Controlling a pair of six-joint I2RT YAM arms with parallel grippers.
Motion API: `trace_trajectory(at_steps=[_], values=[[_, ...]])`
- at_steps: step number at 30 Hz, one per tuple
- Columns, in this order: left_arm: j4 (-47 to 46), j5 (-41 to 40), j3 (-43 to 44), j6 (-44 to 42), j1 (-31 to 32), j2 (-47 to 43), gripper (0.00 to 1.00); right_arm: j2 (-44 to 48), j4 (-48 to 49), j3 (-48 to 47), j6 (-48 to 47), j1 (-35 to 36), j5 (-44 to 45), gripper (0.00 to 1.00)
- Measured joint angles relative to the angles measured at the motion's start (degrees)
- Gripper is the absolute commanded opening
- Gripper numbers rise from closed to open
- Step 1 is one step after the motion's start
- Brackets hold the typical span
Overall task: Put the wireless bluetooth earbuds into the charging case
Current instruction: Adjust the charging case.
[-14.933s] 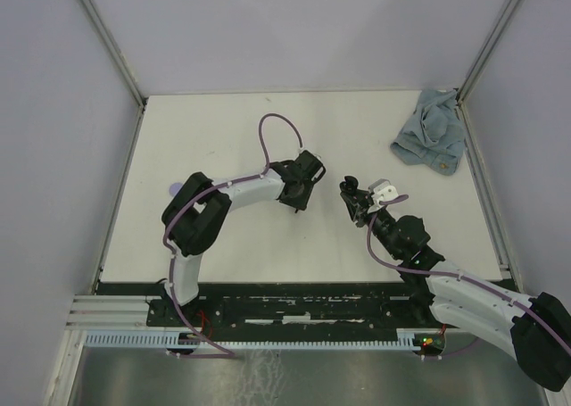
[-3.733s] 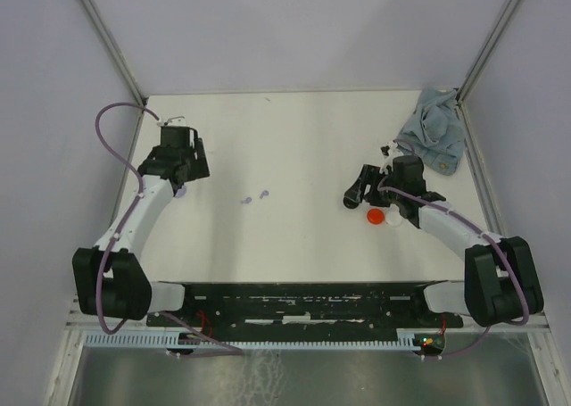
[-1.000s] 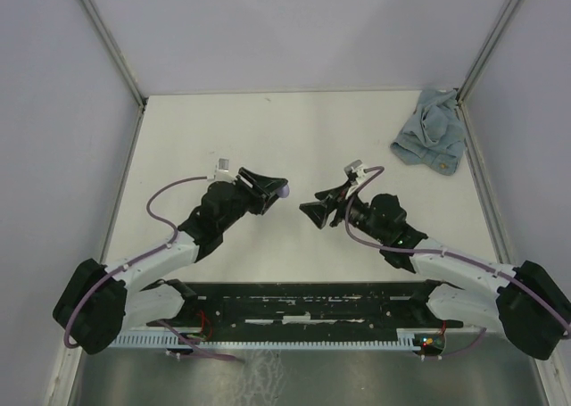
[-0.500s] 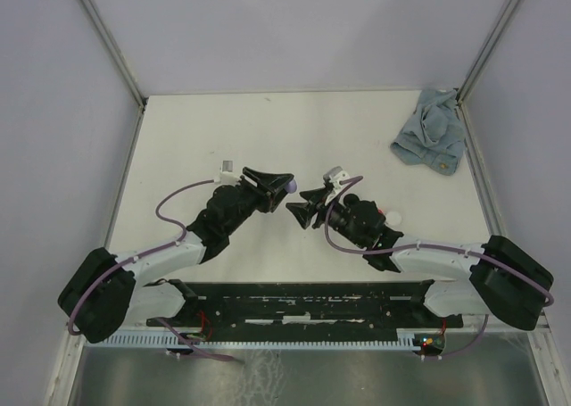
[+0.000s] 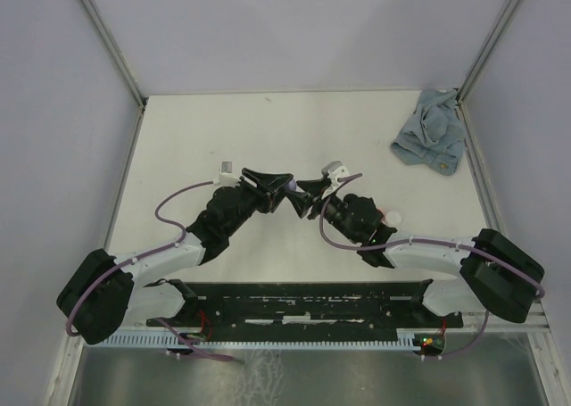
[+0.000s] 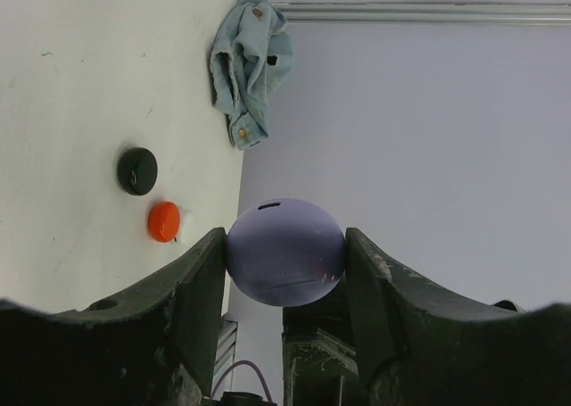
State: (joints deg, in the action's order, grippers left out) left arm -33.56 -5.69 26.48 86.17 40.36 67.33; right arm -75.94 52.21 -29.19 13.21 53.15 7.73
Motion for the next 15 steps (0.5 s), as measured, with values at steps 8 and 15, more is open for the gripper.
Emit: trace_trajectory(at_steps=[8,15], values=[[0.0,-0.1,0.0,0.0,0.5,0.0,0.54,-2.2,0.8,-0.7,-1.7,0.0,0.4,0.32],[0.5,-0.3,0.0,0.0,0.5,0.0,0.67,-2.4,-0.4,-1.0,-3.3,0.0,0.5,0.08]])
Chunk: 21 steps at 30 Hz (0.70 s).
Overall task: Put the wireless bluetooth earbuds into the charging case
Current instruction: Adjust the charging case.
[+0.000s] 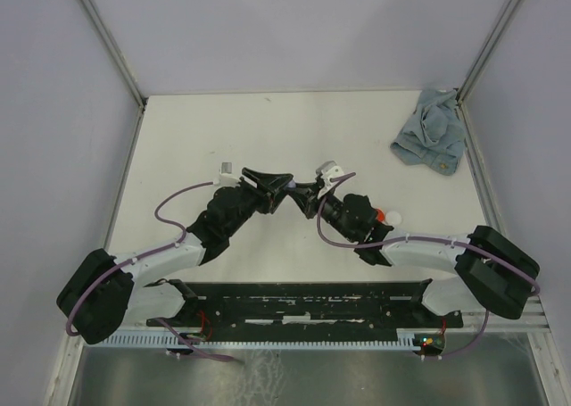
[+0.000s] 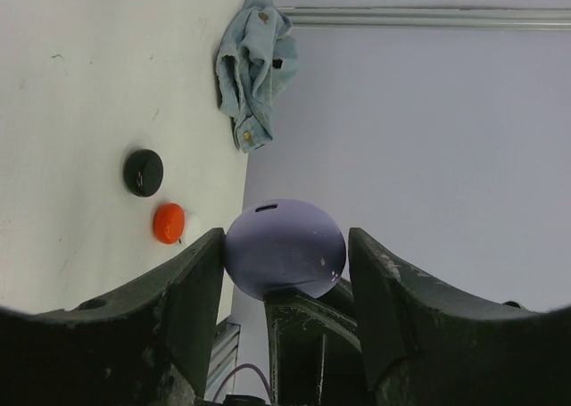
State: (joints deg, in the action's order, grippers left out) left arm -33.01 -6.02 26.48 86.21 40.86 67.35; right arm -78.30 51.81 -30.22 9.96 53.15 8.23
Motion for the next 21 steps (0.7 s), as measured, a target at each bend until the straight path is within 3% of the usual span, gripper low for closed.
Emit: trace_trajectory(at_steps=[6,10,16,21], values=[[1.4,0.1,0.0,-1.1,0.1,-1.1,0.81,0.6,-5.1,-1.4,-1.1,0.0,-0.4,0.05],[5.0,-1.4,0.0,-7.0,0.1,-5.5,0.86,3.5,-12.7,-3.4,-2.4,-0.1,-1.7,0.04],[11.1,-5.7,1.6,-25.3,0.0,-16.9,0.87,8.0,-32.4,-10.8,-4.9,-3.2,-8.5,0.03],[12.8,-5.3,3.0,-41.9,0.0,-20.7,0.88,9.5,-48.8,-18.5,-7.3,-6.5,-15.6,0.03]])
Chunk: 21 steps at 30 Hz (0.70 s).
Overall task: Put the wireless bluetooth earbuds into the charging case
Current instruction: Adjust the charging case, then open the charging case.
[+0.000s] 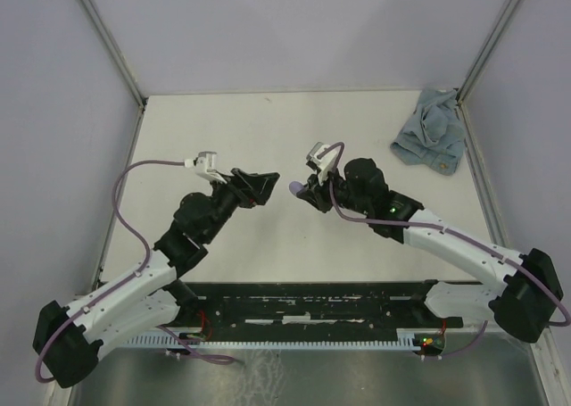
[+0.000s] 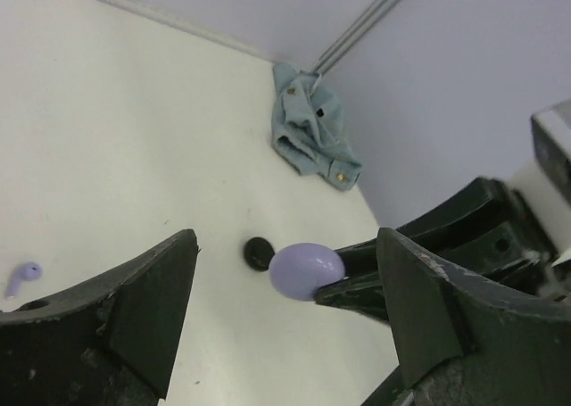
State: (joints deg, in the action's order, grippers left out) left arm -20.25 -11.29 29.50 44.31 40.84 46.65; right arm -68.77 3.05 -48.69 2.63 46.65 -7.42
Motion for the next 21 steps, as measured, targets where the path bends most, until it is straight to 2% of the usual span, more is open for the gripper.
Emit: trace_trajectory(at_steps=[6,10,16,21], values=[[1.4,8.0,1.1,-16.7,0.0,2.9,0.88,0.3,-17.0,-6.9,-3.9,-2.1,-7.5,0.04],[2.5,16.5,3.1,-25.7,0.0,7.2,0.86,0.3,-27.2,-11.3,-6.7,-4.3,-11.6,0.04],[5.4,31.5,5.7,-36.0,-0.8,10.9,0.81,-1.6,-39.1,-18.5,-10.9,-6.3,-15.9,0.04],[8.1,43.2,8.1,-42.0,-1.4,12.9,0.74,-3.8,-45.2,-22.0,-13.6,-6.3,-19.1,0.04]])
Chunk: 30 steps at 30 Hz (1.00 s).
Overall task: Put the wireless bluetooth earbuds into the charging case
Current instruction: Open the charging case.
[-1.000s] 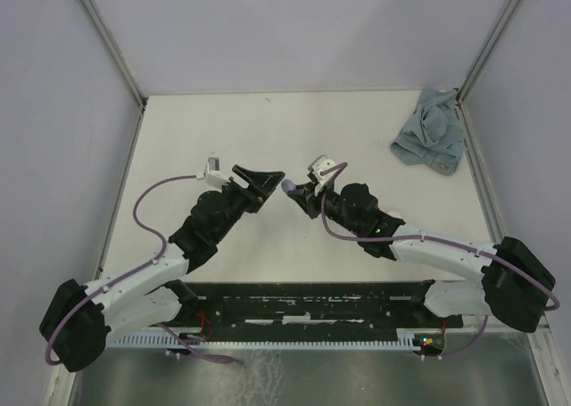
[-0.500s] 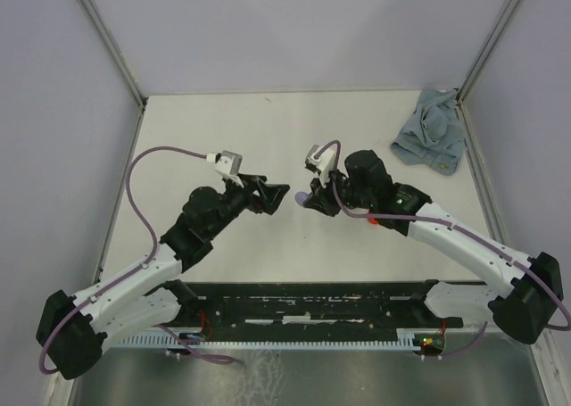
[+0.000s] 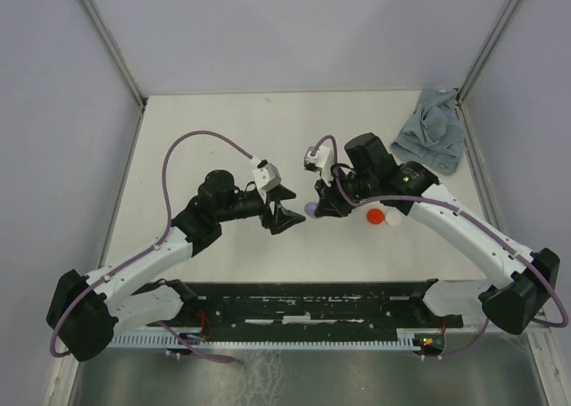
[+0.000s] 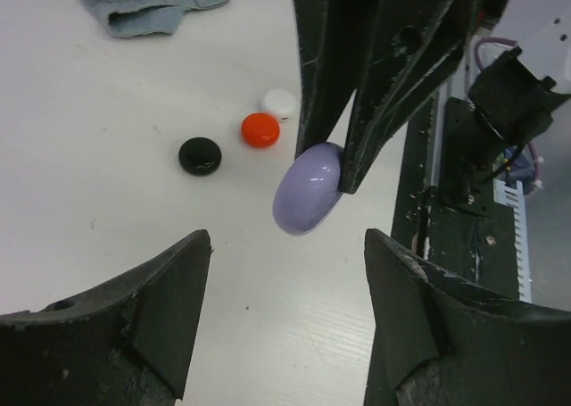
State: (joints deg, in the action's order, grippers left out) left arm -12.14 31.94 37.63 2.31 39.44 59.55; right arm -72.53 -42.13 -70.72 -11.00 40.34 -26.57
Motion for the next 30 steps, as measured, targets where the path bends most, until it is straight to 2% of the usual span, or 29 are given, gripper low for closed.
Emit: trace_trajectory(at_steps=[7,12,19,25,28,30], values=[[2.0,10.2,3.4,-3.9,-0.1,4.2,0.64,-2.3,-5.2,-3.5,-2.9,0.0,-3.9,0.03],[3.1,14.6,4.0,-4.8,-0.1,6.0,0.52,-2.5,-6.0,-3.7,-3.9,0.0,-6.3,0.03],[3.3,17.5,4.0,-4.8,-0.3,6.9,0.42,-3.3,-6.4,-4.1,-4.8,0.0,-8.7,0.03],[3.7,18.3,4.1,-4.8,-0.6,7.2,0.26,-4.1,-7.0,-4.3,-5.1,0.0,-10.2,0.04],[4.0,18.8,4.1,-4.9,-0.8,7.4,0.25,-4.5,-7.1,-4.4,-5.2,0.0,-10.7,0.04],[4.0,19.1,4.1,-4.9,-0.9,7.4,0.32,-4.6,-7.1,-4.4,-5.2,0.0,-11.0,0.04]])
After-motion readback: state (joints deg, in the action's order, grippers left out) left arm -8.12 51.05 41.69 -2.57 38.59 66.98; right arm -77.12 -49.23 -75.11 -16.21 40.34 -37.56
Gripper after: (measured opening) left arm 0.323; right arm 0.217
